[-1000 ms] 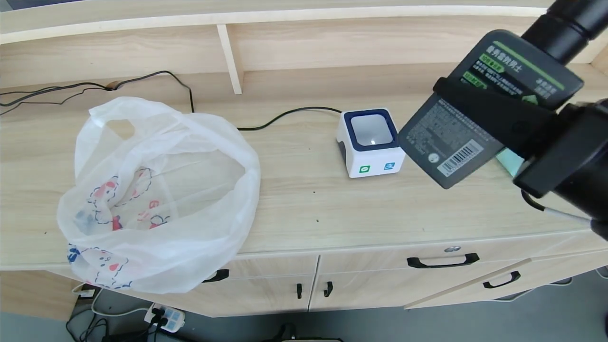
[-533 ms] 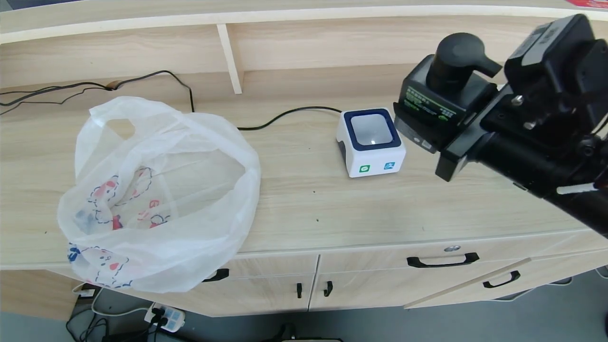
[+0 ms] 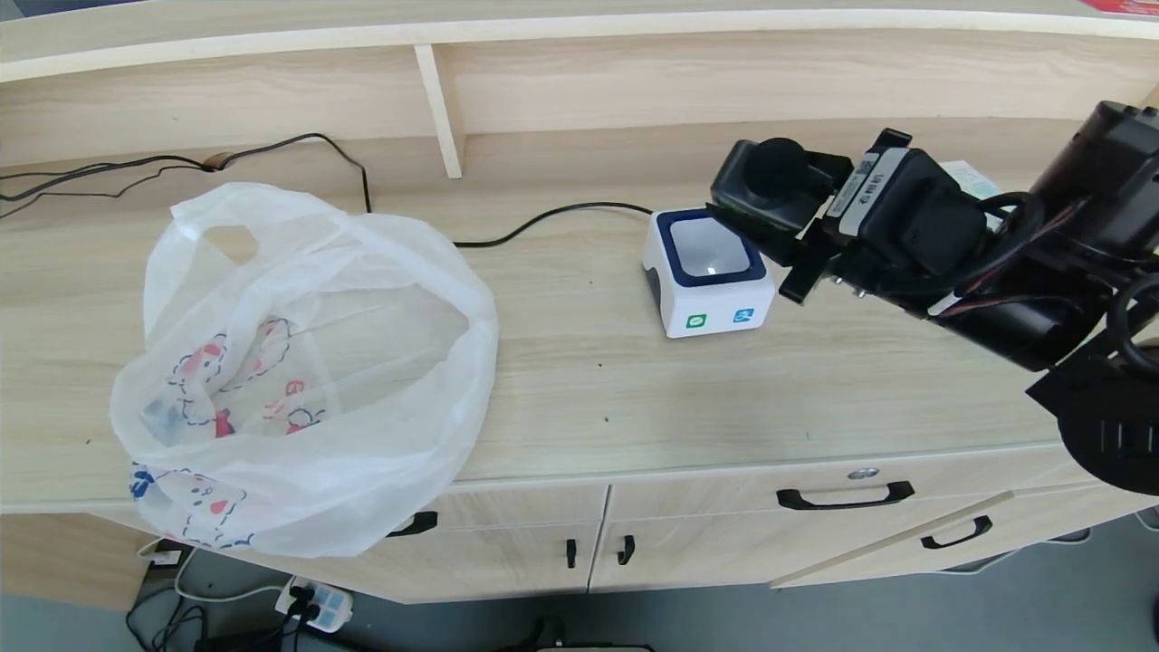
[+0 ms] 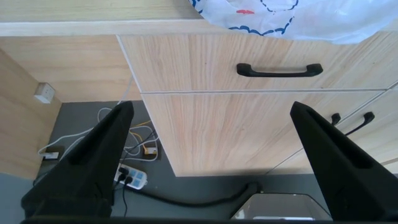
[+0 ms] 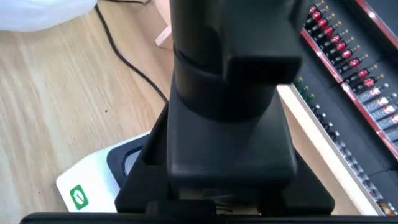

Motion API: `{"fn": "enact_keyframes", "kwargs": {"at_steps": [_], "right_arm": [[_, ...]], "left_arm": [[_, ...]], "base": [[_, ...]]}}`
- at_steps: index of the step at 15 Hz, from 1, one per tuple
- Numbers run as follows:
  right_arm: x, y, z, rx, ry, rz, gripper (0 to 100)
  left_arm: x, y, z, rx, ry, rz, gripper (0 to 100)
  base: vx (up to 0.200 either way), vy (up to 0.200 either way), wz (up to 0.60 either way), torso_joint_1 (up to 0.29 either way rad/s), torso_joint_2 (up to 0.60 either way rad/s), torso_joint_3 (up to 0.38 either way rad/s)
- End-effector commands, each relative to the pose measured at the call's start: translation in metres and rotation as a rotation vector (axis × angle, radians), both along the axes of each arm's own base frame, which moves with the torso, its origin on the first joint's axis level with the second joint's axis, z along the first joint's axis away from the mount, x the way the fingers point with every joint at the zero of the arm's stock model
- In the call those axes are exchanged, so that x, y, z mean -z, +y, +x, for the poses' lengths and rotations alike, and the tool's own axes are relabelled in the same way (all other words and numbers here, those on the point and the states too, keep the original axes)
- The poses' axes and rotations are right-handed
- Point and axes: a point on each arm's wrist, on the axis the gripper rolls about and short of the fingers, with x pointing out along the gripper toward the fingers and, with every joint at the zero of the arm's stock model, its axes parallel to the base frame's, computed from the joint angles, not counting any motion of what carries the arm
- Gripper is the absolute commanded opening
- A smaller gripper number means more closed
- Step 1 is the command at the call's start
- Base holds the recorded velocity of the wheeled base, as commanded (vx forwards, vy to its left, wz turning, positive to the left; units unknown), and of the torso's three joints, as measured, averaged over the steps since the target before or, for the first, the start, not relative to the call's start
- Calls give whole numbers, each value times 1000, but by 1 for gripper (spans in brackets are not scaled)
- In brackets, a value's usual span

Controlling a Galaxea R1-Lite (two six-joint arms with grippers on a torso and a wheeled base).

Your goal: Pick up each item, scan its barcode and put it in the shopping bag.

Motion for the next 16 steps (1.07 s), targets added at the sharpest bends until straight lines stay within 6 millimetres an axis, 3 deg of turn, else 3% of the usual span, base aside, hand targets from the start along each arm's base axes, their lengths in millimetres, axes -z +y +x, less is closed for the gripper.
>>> {"fn": "enact_keyframes", "kwargs": {"at_steps": [1, 8, 16], "right_arm": [[-3, -5, 12, 29, -22, -1, 0], [1, 2, 39, 65, -6, 18, 0], [6, 2, 50, 77, 3, 21, 0]], "left_arm": [[0, 0, 0, 0, 0, 5, 100], [0, 0, 0, 0, -2, 13, 100], [0, 0, 0, -1, -2, 14, 100]], "base": [[0, 0, 0, 0, 0, 0], [0, 0, 0, 0, 0, 0], [0, 0, 0, 0, 0, 0]]}}
